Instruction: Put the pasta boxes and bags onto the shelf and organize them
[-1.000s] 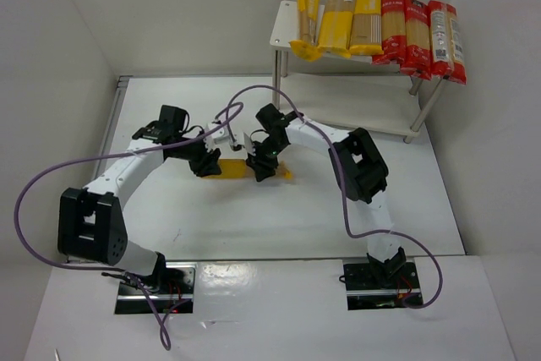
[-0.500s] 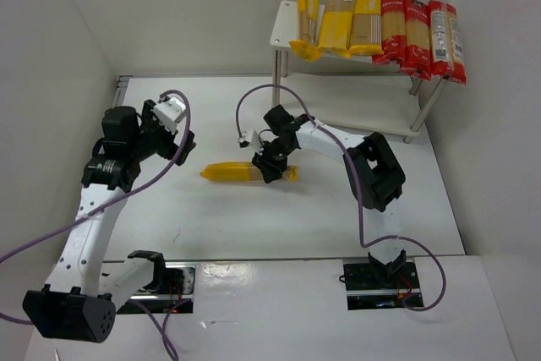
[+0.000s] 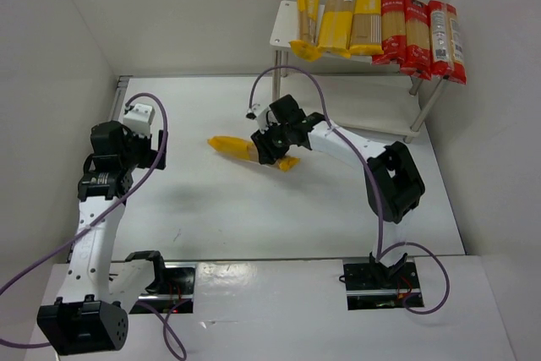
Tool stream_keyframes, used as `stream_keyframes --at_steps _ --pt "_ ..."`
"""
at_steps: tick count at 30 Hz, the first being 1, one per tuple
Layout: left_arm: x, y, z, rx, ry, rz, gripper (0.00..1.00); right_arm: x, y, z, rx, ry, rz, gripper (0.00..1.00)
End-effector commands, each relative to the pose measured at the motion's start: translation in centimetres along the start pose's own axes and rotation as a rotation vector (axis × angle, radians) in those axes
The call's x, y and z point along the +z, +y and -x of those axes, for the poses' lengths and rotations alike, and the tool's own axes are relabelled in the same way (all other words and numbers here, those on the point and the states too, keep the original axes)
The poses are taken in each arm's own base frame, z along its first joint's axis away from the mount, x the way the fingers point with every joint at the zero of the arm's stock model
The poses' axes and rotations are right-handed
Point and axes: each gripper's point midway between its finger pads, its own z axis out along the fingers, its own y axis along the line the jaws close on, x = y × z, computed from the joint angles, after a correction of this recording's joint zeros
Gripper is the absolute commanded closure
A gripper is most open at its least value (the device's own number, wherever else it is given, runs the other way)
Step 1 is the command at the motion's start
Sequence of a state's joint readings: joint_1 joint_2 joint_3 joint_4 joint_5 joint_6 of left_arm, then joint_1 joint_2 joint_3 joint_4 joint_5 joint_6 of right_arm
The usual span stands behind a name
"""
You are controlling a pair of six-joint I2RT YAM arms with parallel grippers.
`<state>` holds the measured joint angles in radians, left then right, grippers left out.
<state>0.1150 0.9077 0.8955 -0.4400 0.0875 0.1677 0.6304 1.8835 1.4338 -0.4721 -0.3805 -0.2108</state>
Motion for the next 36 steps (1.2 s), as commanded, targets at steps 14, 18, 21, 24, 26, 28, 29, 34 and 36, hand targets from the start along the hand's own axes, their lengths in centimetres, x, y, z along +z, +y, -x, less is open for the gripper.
stream_keyframes --at_steps 14,18,21,24,26,28,29,34,36 --pt "-0.8 0.4 1.6 -0.03 -0.082 0.026 0.0 -9.0 -0.6 10.5 -0.028 -0.403 -0.246 1.0" --pt "-0.8 0.6 1.8 -0.029 -0.089 0.037 0.0 -11.0 0.5 12.0 -0.055 -0.439 -0.243 1.0" --pt "-0.9 0.7 1.5 -0.03 -0.086 0.047 0.0 -12.1 1.7 13.0 -0.084 -0.466 -0.232 1.0" --pt "-1.1 0.7 1.7 -0.029 -0.097 0.05 0.0 -12.3 2.1 12.9 -0.095 -0.461 -0.237 1.0" --pt "-1.0 0.6 1.3 -0.03 -0.088 0.048 0.0 -11.0 1.7 11.7 -0.093 -0.41 -0.234 1.0" --pt "-1.0 0.6 1.3 -0.03 -0.088 0.048 0.0 -9.0 1.4 9.5 -0.101 -0.338 -0.221 1.0" --pt "-1.0 0.6 1.3 -0.03 -0.088 0.048 0.0 -7.7 1.0 8.3 -0.107 -0.298 -0.219 1.0" --pt "-1.0 0.5 1.3 -0.029 -0.09 0.039 0.0 -3.3 0.3 1.3 -0.141 -0.099 -0.192 1.0" --pt "-1.0 0.5 1.3 -0.02 -0.09 0.039 0.0 -2.6 0.5 -0.6 -0.144 -0.041 -0.189 0.59"
